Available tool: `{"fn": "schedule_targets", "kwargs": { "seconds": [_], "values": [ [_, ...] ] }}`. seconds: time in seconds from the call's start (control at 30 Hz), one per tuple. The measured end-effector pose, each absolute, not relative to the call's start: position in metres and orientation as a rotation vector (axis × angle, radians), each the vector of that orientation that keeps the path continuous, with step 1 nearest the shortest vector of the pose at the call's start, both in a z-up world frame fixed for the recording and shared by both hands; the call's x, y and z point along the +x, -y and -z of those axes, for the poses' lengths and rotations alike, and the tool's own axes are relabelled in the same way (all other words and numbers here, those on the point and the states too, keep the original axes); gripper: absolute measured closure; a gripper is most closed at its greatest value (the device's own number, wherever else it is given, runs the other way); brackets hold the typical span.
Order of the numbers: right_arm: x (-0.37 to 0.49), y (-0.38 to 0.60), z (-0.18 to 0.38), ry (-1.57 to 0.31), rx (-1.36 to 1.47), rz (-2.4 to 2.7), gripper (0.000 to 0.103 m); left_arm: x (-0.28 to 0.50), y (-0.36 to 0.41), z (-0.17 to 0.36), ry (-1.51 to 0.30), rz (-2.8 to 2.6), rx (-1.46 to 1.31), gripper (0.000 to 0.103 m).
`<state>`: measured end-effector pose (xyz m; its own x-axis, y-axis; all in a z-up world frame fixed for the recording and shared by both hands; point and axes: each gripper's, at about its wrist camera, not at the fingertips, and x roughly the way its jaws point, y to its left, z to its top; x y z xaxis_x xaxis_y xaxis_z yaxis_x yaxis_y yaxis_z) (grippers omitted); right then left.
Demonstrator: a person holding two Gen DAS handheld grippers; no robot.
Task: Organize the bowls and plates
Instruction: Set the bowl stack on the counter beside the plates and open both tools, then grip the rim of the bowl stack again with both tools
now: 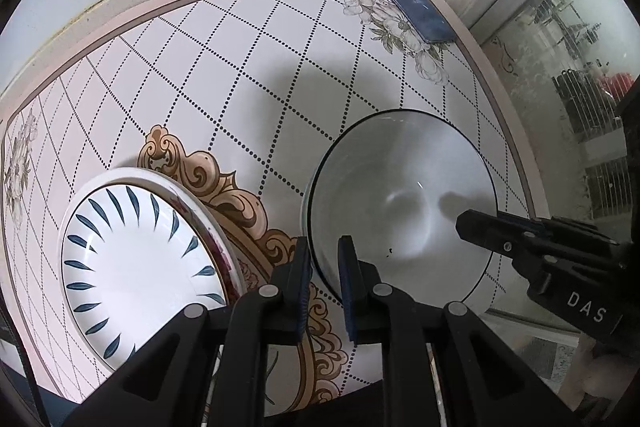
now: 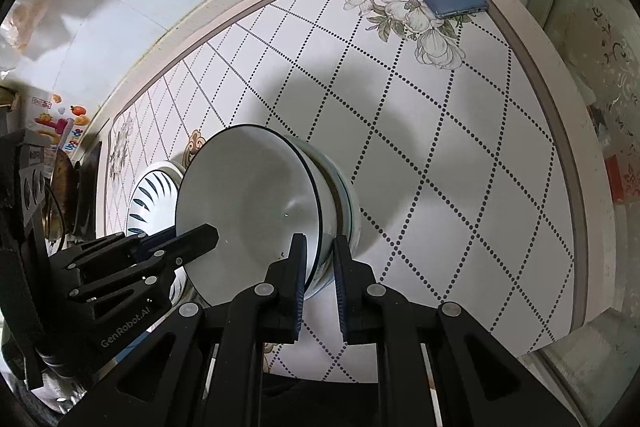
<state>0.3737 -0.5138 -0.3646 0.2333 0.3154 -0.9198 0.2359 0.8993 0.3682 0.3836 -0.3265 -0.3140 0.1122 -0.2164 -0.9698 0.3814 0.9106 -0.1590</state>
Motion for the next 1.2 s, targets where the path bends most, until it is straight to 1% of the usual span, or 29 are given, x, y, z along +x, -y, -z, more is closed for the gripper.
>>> {"fn": "schedule_targets", "kwargs": {
  "seconds": [0.2, 0.3, 0.47, 0.5, 0.53, 0.57, 0.6, 0.63, 0.67, 0.73, 0.77, 0.8, 0.83, 0.87, 0.9, 0.93, 1.0, 1.07, 1.2],
  "values": [
    [0.377, 0.511, 0.364, -1.355, 0.466, -0.053, 0.088, 0.384, 0.328, 0.315, -1.39, 0.438, 0.167, 0.091],
    [0.378, 0.512, 0.364, -1.356, 0.469, -0.045, 0.085, 0.382, 0.327, 0.314, -1.395, 0.44, 0.169, 0.091],
    [0.373, 0.512, 0.358, -1.36, 0.473, -0.034, 0.085, 0.371, 0.324, 0.291, -1.364, 0.432, 0.183, 0.09],
    [0.37, 0.51, 0.355, -1.362, 0.457, -0.027, 0.084, 0.368, 0.322, 0.284, -1.351, 0.432, 0.184, 0.09],
    [0.367, 0.508, 0.351, -1.362, 0.442, -0.02, 0.079, 0.364, 0.321, 0.278, -1.338, 0.434, 0.185, 0.089],
    [0.363, 0.506, 0.344, -1.357, 0.423, -0.013, 0.073, 0.36, 0.319, 0.272, -1.326, 0.436, 0.186, 0.084],
    [0.36, 0.505, 0.339, -1.349, 0.41, -0.005, 0.057, 0.356, 0.317, 0.266, -1.31, 0.435, 0.187, 0.076],
    [0.356, 0.504, 0.333, -1.337, 0.401, 0.004, 0.043, 0.352, 0.315, 0.259, -1.297, 0.44, 0.18, 0.074],
    [0.351, 0.503, 0.325, -1.321, 0.389, 0.015, 0.04, 0.348, 0.312, 0.253, -1.286, 0.447, 0.17, 0.071],
    [0.343, 0.501, 0.312, -1.295, 0.372, 0.025, 0.04, 0.341, 0.305, 0.243, -1.269, 0.454, 0.156, 0.066],
    [0.337, 0.5, 0.304, -1.281, 0.368, 0.031, 0.038, 0.339, 0.303, 0.24, -1.264, 0.457, 0.15, 0.058],
    [0.333, 0.499, 0.298, -1.27, 0.366, 0.036, 0.033, 0.337, 0.3, 0.236, -1.258, 0.462, 0.141, 0.045],
    [0.328, 0.499, 0.291, -1.259, 0.366, 0.041, 0.025, 0.334, 0.297, 0.231, -1.246, 0.466, 0.133, 0.038],
    [0.322, 0.497, 0.283, -1.244, 0.364, 0.045, 0.021, 0.332, 0.295, 0.227, -1.235, 0.47, 0.128, 0.027],
    [0.317, 0.496, 0.277, -1.234, 0.357, 0.048, 0.016, 0.33, 0.292, 0.221, -1.216, 0.473, 0.125, 0.023],
    [0.314, 0.494, 0.271, -1.228, 0.342, 0.055, 0.015, 0.328, 0.29, 0.216, -1.2, 0.473, 0.127, 0.021],
    [0.306, 0.487, 0.258, -1.22, 0.291, 0.074, 0.013, 0.324, 0.287, 0.207, -1.175, 0.471, 0.128, 0.011],
    [0.299, 0.484, 0.246, -1.199, 0.294, 0.067, 0.012, 0.321, 0.283, 0.198, -1.16, 0.471, 0.116, 0.006],
    [0.284, 0.48, 0.224, -1.152, 0.288, 0.074, 0.009, 0.314, 0.278, 0.176, -1.115, 0.479, 0.099, 0.005]
  ]
}}
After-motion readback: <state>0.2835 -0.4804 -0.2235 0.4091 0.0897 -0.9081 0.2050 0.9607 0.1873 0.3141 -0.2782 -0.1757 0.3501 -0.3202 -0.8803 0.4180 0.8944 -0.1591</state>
